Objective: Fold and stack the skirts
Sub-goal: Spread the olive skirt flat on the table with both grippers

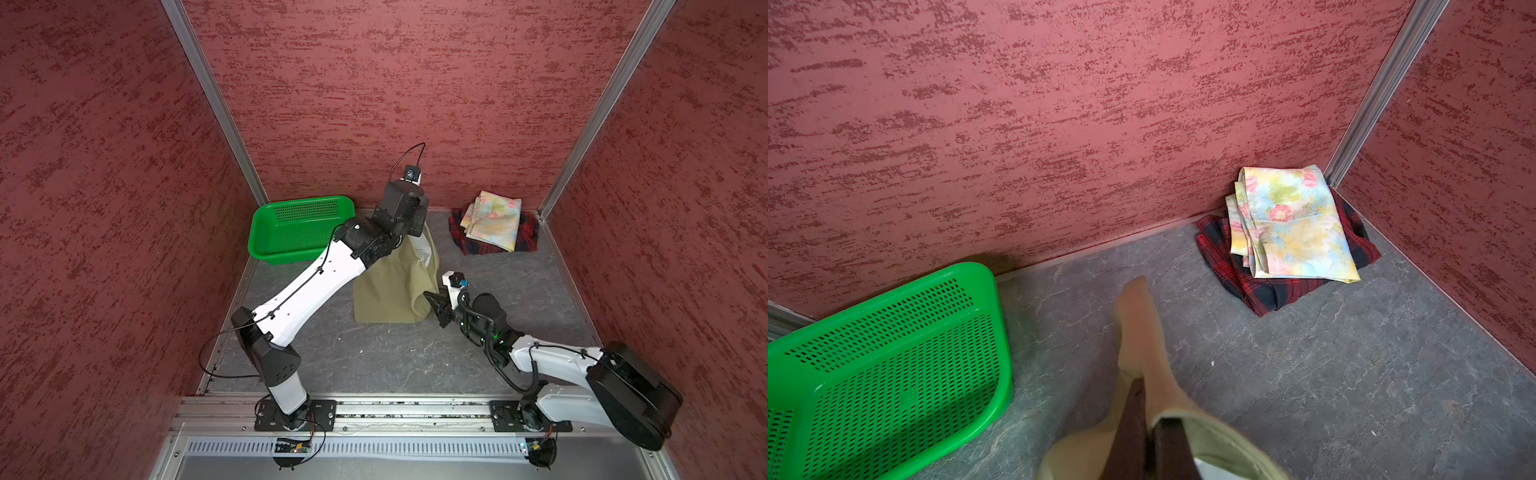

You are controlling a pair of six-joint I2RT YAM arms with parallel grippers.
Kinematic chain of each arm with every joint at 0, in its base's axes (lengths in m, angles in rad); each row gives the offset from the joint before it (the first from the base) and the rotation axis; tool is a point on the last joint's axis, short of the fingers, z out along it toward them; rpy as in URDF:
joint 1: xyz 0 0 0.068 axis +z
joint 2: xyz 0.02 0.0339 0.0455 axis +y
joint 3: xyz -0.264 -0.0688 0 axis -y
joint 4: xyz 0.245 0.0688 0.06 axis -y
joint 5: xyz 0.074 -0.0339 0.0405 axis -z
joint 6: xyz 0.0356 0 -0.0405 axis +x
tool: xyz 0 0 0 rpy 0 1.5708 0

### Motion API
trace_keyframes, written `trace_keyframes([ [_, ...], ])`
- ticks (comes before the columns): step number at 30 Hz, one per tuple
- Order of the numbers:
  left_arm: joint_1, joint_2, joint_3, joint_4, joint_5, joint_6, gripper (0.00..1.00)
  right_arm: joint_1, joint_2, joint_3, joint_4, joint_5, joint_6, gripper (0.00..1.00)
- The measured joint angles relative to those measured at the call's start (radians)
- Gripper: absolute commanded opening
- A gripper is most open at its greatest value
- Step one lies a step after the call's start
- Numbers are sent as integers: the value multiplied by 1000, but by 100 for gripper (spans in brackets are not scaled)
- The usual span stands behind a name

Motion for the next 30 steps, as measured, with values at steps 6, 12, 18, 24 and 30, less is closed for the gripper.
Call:
trace_keyframes([
  [6,5,-2,56,-31,-8,-5,0,-29,-285,146,-343,17,-29,0],
  [12,-10,-119,37,-22,-62,-7,0,-53,-484,420,-691,70,-59,0],
  [18,-168,-368,-114,83,-219,46,0,-53,-612,514,-933,79,-84,0],
  [24,-343,-478,-230,211,-364,121,0,-53,-604,661,-1123,104,-64,0],
  [30,-137,-353,-218,190,-299,35,0,-259,-310,873,-1172,29,0,0],
])
